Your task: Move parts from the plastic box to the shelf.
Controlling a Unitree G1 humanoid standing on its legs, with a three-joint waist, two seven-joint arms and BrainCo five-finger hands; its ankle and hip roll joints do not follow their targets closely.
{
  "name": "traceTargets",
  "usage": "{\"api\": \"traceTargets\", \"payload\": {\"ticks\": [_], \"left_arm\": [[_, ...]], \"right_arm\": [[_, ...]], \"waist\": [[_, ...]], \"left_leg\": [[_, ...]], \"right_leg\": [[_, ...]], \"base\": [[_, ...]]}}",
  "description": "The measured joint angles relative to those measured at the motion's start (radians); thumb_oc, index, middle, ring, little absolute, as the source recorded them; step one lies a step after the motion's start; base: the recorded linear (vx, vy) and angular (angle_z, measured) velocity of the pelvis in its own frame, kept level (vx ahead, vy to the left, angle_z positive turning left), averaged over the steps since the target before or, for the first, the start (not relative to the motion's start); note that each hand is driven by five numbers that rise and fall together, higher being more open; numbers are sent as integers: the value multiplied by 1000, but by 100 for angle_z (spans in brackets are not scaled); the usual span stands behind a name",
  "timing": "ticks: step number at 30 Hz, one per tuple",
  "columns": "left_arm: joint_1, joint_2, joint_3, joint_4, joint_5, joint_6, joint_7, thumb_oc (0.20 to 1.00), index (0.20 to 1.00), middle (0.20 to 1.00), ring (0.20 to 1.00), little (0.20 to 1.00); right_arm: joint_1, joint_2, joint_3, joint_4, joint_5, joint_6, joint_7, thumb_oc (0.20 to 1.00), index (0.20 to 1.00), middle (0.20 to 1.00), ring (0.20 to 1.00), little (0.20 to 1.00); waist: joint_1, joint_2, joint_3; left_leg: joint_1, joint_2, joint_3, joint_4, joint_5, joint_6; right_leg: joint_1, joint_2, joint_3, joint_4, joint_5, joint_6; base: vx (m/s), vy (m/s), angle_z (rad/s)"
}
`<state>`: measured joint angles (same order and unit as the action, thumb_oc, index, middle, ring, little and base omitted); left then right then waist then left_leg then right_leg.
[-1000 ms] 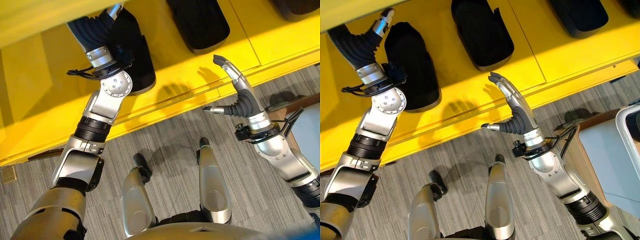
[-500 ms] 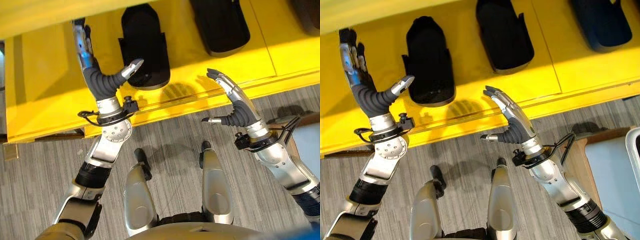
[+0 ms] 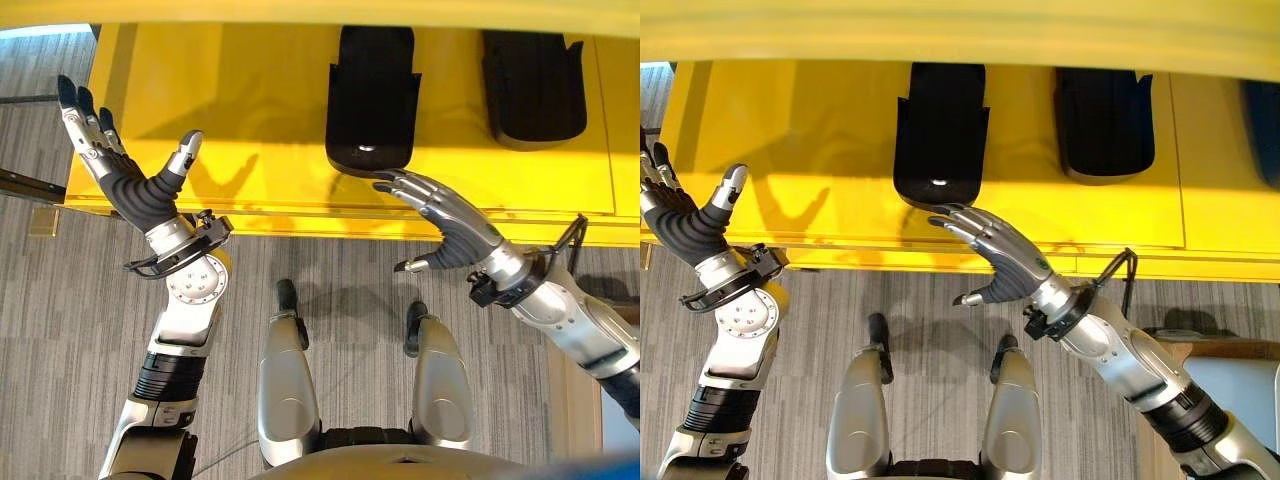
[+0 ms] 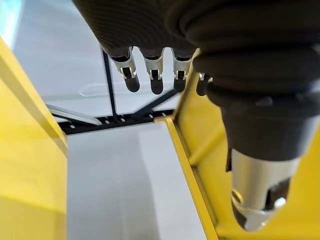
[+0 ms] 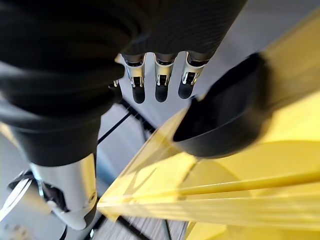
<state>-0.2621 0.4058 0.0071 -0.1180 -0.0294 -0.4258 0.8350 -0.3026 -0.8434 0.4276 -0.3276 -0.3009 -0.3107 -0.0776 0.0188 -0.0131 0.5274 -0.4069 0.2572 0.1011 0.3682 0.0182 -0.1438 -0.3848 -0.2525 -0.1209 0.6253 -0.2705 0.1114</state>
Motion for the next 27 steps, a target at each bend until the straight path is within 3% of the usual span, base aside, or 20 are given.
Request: {"api": "traceTargets", "payload": {"ticks": [8,17,23,27], "left_arm": [[-5,0,2,15,-40,1,-11,1000,1000,1000,1000,1000],[-40,1,-9,48,-68,20,-41,1000,1000,1000,1000,1000],[-80,2,-25,75,-69,29,-43,1000,1000,1000,1000,1000],[-95,4,-26,75,-69,30,-43,1000,1000,1000,1000,1000]], "right_arm": [[-124,10,101,44,0,10,69,1000,1000,1000,1000,1000],[-212,59,251,156,-10,90,110,1000,1000,1000,1000,1000],[-224,89,264,244,-40,146,111,1000,1000,1000,1000,1000],[-238,89,273,251,-72,150,99,1000,1000,1000,1000,1000]], "waist": [[31,-9,2],[57,-28,5],[56,-45,8],[54,-45,8]], "left_leg": [[-32,-3,-33,21,-6,1],[-34,-17,-39,37,-18,6],[-36,-18,-39,37,-18,6],[-41,-19,-41,50,-25,8]], "right_leg": [[10,-2,-33,-14,1,2],[30,-13,-35,-29,5,9],[31,-13,-35,-33,7,11],[32,-13,-35,-31,8,11]], "base": [[-22,-31,10],[0,-13,3],[0,0,0],[0,0,0]]}}
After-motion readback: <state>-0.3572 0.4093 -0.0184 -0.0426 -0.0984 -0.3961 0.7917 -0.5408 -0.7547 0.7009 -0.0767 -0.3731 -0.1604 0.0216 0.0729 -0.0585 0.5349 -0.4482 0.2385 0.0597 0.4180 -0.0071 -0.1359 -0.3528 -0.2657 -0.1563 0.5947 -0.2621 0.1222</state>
